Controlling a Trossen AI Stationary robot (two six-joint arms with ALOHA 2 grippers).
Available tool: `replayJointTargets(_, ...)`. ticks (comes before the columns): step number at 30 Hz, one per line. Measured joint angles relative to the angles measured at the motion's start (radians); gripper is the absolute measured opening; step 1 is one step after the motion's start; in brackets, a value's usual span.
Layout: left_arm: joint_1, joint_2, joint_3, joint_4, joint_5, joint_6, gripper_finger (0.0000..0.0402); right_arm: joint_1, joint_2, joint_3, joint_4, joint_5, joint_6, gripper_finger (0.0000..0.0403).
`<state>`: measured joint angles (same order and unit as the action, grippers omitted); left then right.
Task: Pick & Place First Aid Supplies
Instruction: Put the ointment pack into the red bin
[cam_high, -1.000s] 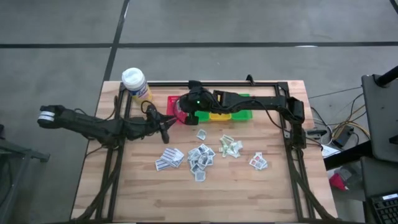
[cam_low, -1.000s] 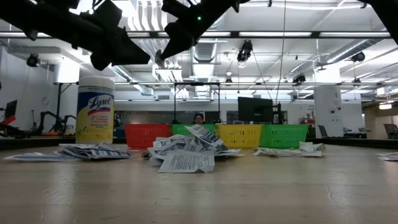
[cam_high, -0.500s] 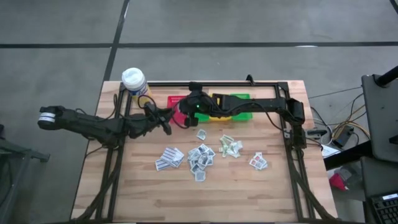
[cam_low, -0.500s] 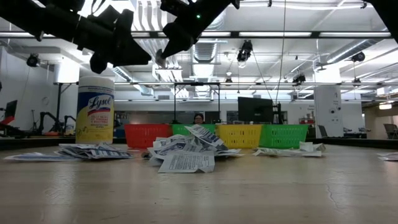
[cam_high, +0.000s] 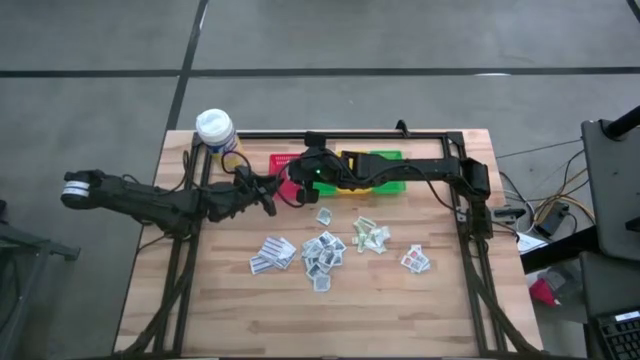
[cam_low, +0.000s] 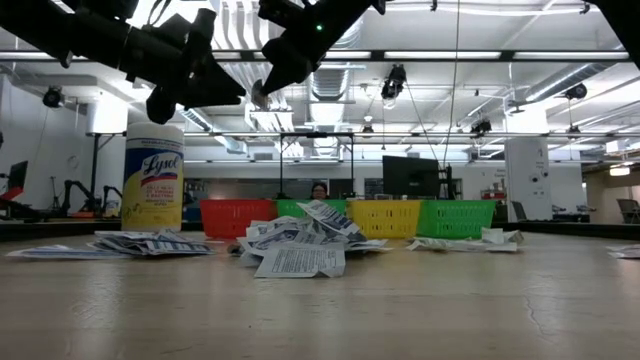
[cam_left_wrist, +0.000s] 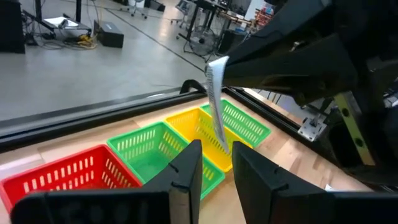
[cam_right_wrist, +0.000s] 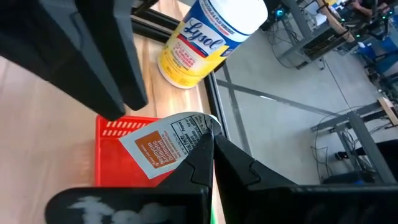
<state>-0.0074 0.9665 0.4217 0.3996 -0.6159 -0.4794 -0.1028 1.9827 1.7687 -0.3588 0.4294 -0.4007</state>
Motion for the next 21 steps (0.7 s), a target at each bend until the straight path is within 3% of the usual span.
replayJointTargets(10, 0.004, 0.001, 0.000, 0.046, 0.005, -0.011, 0.0147, 0.000, 0.000, -0.005, 0.002, 0.000, 0.000, 0.0008)
replayJointTargets(21, 0.008, 0.073, -0.001, 0.113, 0.004, 0.003, 0.0152, 0.000, 0.000, -0.006, 0.008, -0.001, 0.000, 0.0008)
